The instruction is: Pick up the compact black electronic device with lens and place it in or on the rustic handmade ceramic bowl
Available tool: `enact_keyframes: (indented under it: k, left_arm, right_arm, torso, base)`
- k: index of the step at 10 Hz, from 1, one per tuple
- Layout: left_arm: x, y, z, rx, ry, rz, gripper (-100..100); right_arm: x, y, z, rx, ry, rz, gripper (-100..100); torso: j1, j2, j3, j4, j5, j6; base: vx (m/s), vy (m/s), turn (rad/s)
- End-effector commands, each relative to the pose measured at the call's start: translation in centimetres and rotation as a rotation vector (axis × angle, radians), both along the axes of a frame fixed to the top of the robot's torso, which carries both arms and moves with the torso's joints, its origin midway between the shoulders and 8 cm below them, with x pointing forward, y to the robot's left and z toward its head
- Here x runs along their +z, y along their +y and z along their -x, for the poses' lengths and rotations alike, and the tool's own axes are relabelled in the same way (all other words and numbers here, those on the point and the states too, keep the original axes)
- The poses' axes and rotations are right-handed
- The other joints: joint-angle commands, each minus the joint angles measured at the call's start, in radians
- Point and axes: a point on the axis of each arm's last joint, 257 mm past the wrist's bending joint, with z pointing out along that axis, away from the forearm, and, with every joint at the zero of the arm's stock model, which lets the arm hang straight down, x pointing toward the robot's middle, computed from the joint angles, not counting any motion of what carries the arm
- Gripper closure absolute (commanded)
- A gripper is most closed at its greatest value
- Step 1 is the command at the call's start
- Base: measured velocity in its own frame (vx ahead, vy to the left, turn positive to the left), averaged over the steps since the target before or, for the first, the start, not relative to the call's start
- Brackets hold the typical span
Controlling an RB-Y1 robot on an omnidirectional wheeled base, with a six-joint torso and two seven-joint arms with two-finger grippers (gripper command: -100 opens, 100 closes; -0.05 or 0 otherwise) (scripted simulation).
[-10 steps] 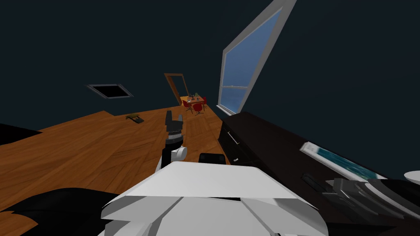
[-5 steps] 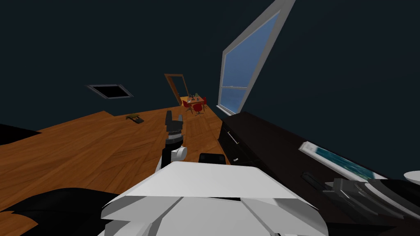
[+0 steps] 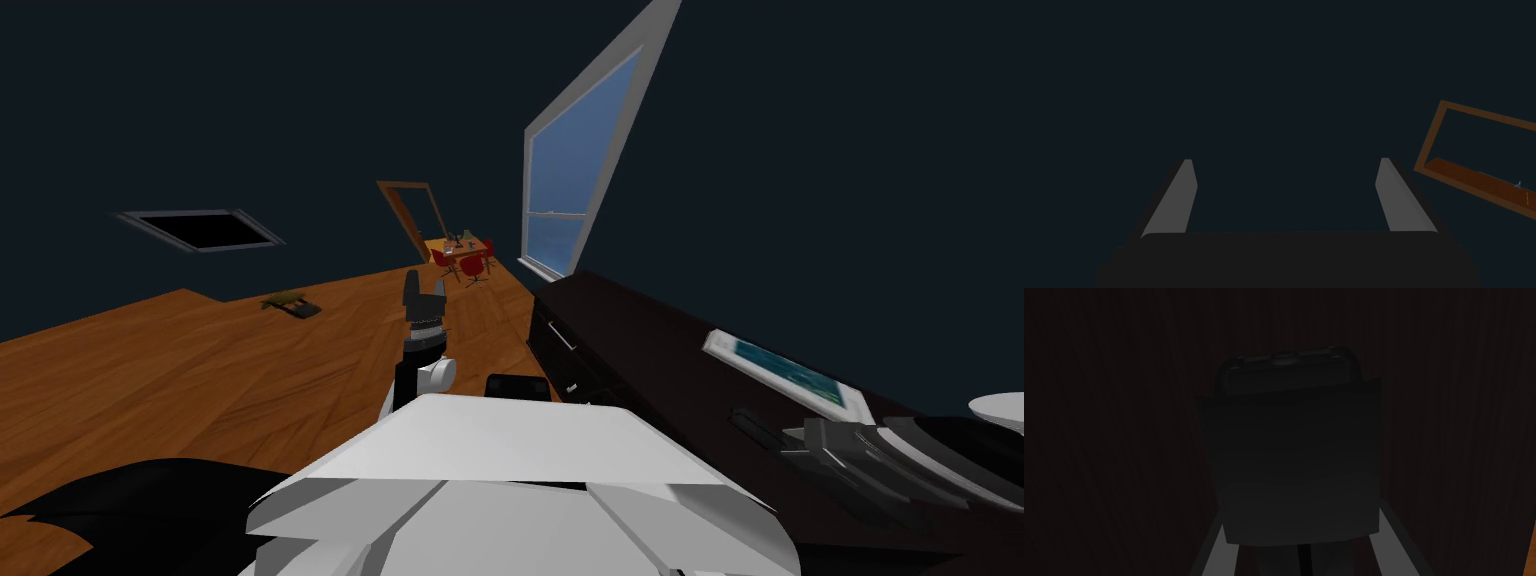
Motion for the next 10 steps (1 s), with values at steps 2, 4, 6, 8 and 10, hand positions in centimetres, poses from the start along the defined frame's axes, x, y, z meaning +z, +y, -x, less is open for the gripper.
enact_keyframes:
  k: [2, 4, 6, 8, 10]
  left_arm:
    - [0.0, 0.0, 0.0, 0.000, 0.000, 0.000, 0]
    - [0.0, 0.0, 0.0, 0.000, 0.000, 0.000, 0]
    - [0.0, 0.0, 0.0, 0.000, 0.000, 0.000, 0]
    - [0.0, 0.0, 0.0, 0.000, 0.000, 0.000, 0]
    - [0.0, 0.0, 0.0, 0.000, 0.000, 0.000, 0]
  right_arm:
    - [0.1, 0.0, 0.0, 0.004, 0.001, -0.001, 0]
    - [2.8, -2.0, -2.2, 0.038, -0.011, 0.064, 100]
    - [5.8, -3.5, -4.7, 0.075, -0.030, 0.126, 100]
    - [7.1, -4.0, -5.9, 0.091, -0.041, 0.150, 100]
    - [9.0, -4.3, -8.1, 0.118, -0.066, 0.182, 100]
  torso:
    - [-0.001, 0.002, 0.001, 0.000, -0.001, -0.002]
    - [0.003, 0.007, 0.004, 0.002, 0.002, -0.002]
    - [0.004, 0.007, 0.005, 0.002, 0.002, -0.002]
    - [0.009, 0.011, 0.007, 0.003, 0.004, -0.002]
    - [0.009, 0.012, 0.008, 0.004, 0.006, -0.002]
  base:
    - [0.018, 0.006, -0.032]
    - [-0.073, 0.078, -0.046]
    - [-0.053, 0.077, -0.036]
    - [-0.092, 0.077, -0.056]
    - [-0.088, 0.057, -0.066]
